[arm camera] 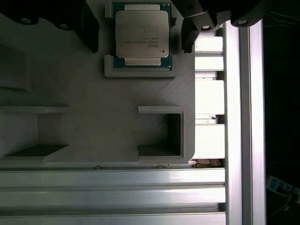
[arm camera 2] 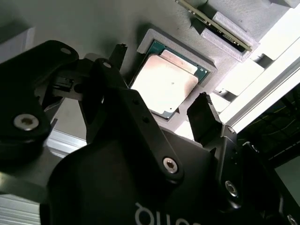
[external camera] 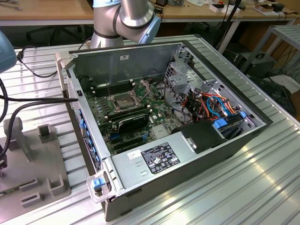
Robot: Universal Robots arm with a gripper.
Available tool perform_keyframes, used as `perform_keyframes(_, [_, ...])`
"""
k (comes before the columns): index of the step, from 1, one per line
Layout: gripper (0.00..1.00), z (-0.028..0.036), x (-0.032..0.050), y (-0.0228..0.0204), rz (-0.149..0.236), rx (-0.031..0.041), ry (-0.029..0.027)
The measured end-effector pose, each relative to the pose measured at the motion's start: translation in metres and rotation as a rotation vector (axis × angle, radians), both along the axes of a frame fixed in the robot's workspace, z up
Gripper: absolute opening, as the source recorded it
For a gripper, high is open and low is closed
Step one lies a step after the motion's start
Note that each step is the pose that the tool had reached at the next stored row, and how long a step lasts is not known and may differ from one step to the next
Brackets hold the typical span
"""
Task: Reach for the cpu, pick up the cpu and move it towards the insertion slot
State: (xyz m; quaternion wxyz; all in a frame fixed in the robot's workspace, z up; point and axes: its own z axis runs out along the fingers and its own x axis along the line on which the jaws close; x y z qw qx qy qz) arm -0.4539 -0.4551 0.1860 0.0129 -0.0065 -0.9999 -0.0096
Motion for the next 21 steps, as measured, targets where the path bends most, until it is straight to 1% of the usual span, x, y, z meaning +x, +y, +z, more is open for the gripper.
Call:
perform_keyframes(2, [0.78,-0.0001,0.0001,0.0000,0.000,0.0002,-0.0002])
perform_keyframes(3, [0.71,-0.0003,0.0001,0.0003,0.001,0.0004,-0.0005])
perform_keyframes(8, [0.70,0.0012,0.0001,0.0014,0.002,0.0003,-0.0005])
perform_keyframes(9, [0.63,0.0013,0.0001,0.0014,0.002,0.0003,-0.0005])
perform_keyframes(14, [0.63,0.0015,-0.0001,0.0014,0.002,0.0000,-0.0002])
perform_keyframes(15, [0.55,0.0015,-0.0001,0.0014,0.002,0.0000,-0.0002])
perform_keyframes(21, [0.55,0.0019,-0.0002,0.0014,0.002,0.0002,-0.0005])
